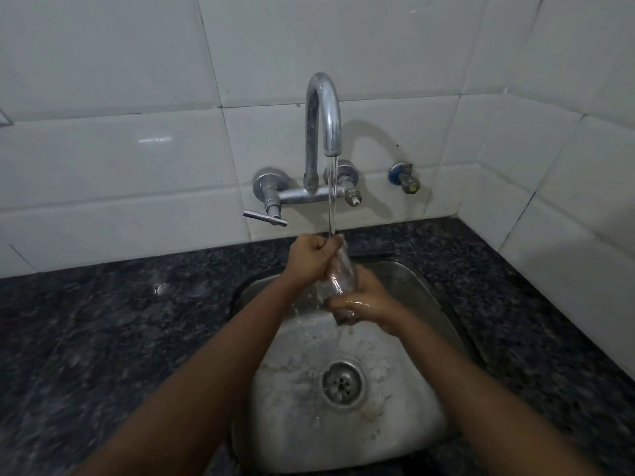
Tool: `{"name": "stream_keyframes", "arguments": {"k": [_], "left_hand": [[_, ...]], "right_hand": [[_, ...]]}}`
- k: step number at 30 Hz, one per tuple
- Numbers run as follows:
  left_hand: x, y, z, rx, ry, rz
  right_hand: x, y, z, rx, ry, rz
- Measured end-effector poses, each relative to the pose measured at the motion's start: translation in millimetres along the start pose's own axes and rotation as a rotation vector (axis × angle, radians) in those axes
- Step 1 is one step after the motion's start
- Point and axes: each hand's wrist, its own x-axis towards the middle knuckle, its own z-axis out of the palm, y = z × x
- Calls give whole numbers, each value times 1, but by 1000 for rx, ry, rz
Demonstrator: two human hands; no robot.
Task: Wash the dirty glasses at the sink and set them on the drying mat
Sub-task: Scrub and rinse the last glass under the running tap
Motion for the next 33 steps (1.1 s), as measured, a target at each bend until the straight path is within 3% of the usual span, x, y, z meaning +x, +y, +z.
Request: {"name": "stream_keyframes", "arguments": {"k": [2, 3, 4, 5, 6, 8, 9, 11, 13, 15, 16, 17, 18, 21, 23, 26, 29, 31, 33], "left_hand": [[4, 4, 2, 94, 1, -38], [4, 5, 3, 97, 15, -33], [2, 6, 3, 74, 29, -12], [0, 7, 3, 47, 39, 11], [-2, 8, 2, 22, 40, 33], [-2, 7, -2, -66, 19, 29], [-2, 7, -5, -128, -2, 11], [-2, 7, -9, -164, -52, 2], [0, 8, -9, -46, -108, -7], [2, 10, -3, 101, -84, -65], [2, 9, 0, 136, -26, -94], [1, 8, 1, 136, 34, -92], [0, 6, 1, 99, 62, -70], [-9, 0, -6, -192, -24, -42], [-11, 0, -10, -249, -39, -40], [-6, 5, -6, -13, 45, -1], [-4, 11, -5, -16, 51, -53], [-7, 14, -8, -165, 0, -95], [-12, 14, -16, -259, -122, -25]], "right_hand": [[1, -4, 12, -715, 319, -107], [2, -3, 16, -929, 415, -154], [5, -1, 17, -969, 449, -181], [6, -1, 15, -851, 416, -168], [6, -4, 10, -569, 314, -132], [5, -8, -6, 49, -15, 7], [4, -7, -14, 245, -156, 85], [3, -3, -20, 367, -249, 111], [4, -2, -8, 114, -46, 66], [6, -3, 10, -535, 266, -43], [5, -3, 17, -745, 387, -120], [6, -3, 17, -764, 397, -156], [6, -5, 12, -590, 293, -130], [2, -11, -11, 253, -209, 107], [-1, -9, -15, 366, -299, 133], [3, -14, 3, -66, 30, 19], [7, -16, 13, -978, 422, -231], [9, -13, 3, -1055, 425, -338], [13, -11, -11, -855, 335, -368]]}}
